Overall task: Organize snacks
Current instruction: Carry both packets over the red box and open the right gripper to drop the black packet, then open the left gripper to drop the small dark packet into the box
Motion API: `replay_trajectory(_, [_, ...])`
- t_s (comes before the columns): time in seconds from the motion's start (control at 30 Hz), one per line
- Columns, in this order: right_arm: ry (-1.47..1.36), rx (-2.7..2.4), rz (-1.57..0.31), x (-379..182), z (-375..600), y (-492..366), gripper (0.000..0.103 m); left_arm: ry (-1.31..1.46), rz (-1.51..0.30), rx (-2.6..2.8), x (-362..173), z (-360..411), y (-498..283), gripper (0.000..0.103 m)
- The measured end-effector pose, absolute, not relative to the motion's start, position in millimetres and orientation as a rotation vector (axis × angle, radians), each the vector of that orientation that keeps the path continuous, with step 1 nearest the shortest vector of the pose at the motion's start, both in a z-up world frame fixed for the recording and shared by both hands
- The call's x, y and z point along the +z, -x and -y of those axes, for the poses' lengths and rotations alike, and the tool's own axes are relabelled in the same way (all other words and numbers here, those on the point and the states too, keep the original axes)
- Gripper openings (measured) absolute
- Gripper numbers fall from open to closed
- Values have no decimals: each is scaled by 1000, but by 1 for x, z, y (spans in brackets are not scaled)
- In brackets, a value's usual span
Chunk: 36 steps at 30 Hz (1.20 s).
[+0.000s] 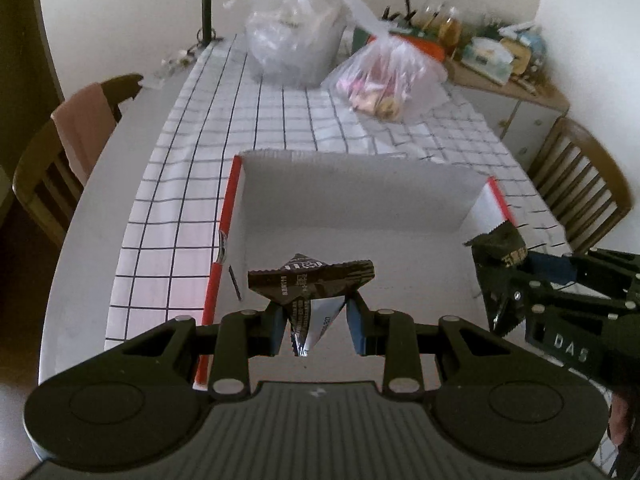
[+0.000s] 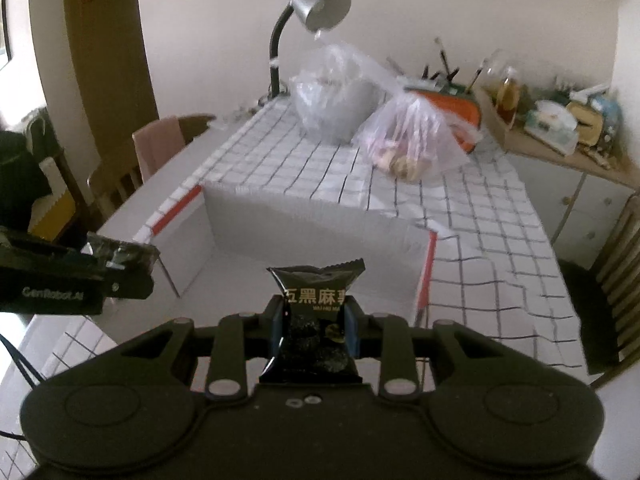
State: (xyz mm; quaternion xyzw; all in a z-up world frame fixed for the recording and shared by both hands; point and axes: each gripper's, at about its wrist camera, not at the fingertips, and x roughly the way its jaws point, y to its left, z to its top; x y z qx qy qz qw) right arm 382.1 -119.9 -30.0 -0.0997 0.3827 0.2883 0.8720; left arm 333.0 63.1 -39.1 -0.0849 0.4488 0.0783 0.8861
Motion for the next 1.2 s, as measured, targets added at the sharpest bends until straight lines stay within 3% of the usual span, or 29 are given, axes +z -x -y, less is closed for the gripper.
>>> replay_trajectory(0.63, [310, 646, -944, -80, 92, -394, 31, 147, -1120, 166, -95, -65, -367, 32])
replay_trajectory(0.8, [293, 639, -935, -76, 95, -393, 35, 156, -1091, 158, -89, -65, -364, 51])
replay_trajectory(1.2, [225, 620, -886, -49, 113, -379, 51, 160, -997, 142, -57, -63, -338, 54])
